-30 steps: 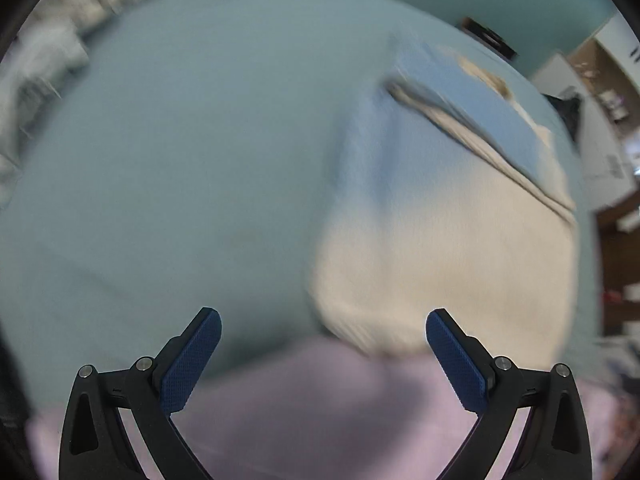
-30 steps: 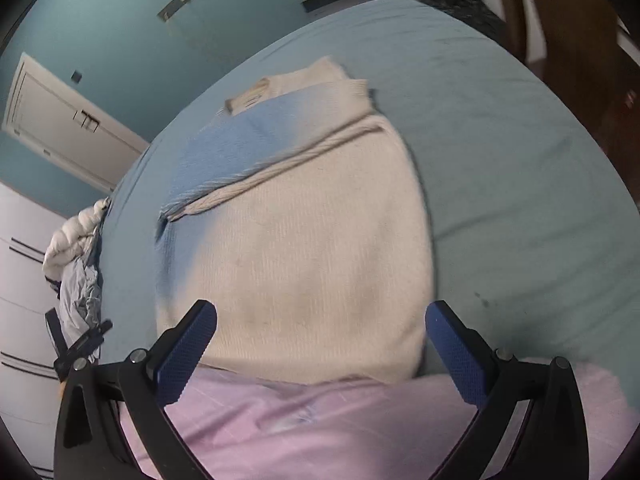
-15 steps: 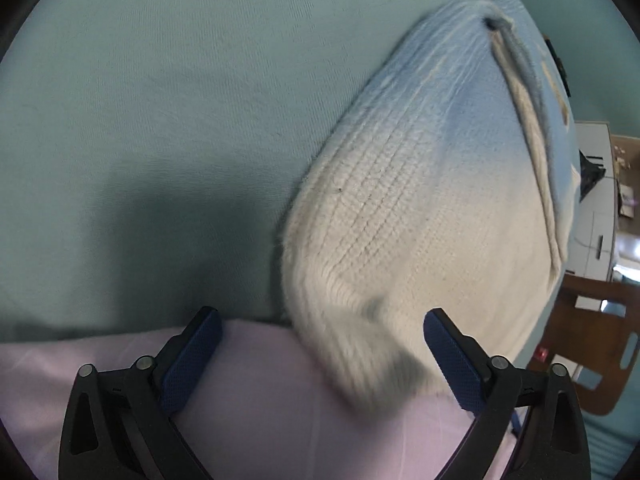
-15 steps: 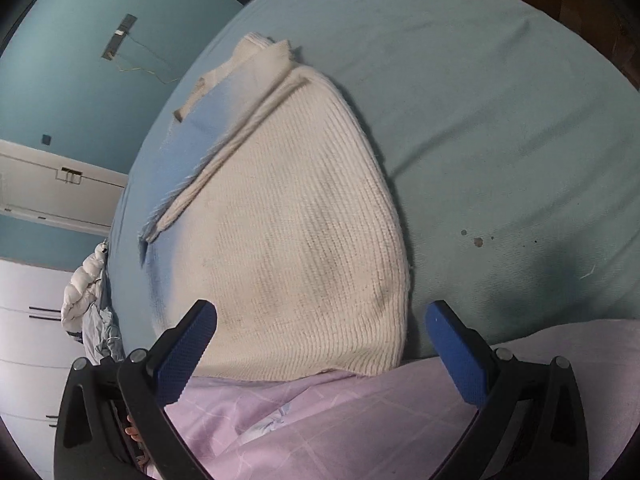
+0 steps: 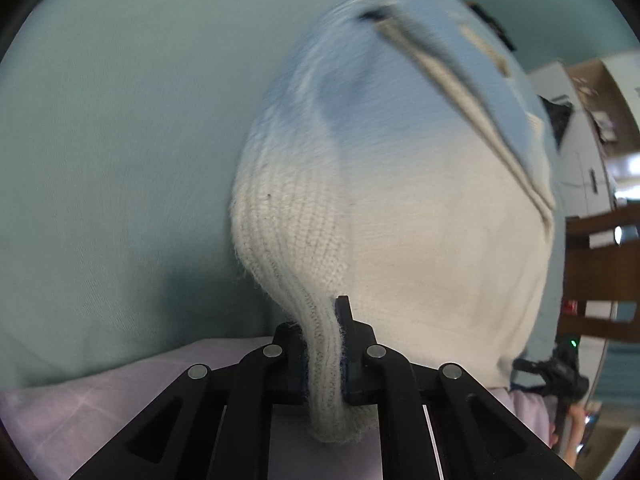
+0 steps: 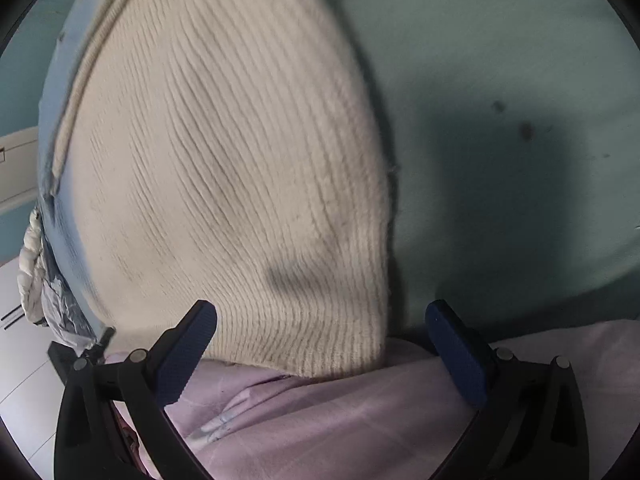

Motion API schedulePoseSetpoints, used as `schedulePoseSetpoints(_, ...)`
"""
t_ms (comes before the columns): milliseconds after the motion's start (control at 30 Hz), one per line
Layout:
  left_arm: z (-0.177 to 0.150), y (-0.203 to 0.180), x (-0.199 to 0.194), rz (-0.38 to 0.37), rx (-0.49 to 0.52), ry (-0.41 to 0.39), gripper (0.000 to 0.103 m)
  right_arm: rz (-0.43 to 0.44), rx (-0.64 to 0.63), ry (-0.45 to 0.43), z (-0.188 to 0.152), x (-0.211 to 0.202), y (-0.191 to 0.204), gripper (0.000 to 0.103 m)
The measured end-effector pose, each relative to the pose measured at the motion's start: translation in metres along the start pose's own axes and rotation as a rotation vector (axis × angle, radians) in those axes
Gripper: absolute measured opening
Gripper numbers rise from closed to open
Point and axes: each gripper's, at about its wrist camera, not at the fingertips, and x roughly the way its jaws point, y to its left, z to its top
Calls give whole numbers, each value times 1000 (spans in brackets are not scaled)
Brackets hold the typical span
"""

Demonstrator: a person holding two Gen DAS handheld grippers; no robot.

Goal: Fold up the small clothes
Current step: 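Lift the sweater edge with both tools and fold it over the body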

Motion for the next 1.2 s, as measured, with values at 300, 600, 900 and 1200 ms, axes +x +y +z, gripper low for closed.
schedulePoseSetpoints(300,-5,-18,-31,-50,93,-149,8,-121,-82,-16,-4,5,18,41)
schedulePoseSetpoints(600,4,-5,-78,-263,-18,-243,7,244,-232,-436,-52,-113,19,6)
schedulePoseSetpoints(900,-8,-58,-166,-325,52,-382,6,526,-225,-896,-129,-233,-23,4)
schedulePoseSetpoints(1200,-52,-74,-240,-386,124,-436,6,696,-268,-1026,-204,-262,-8,4)
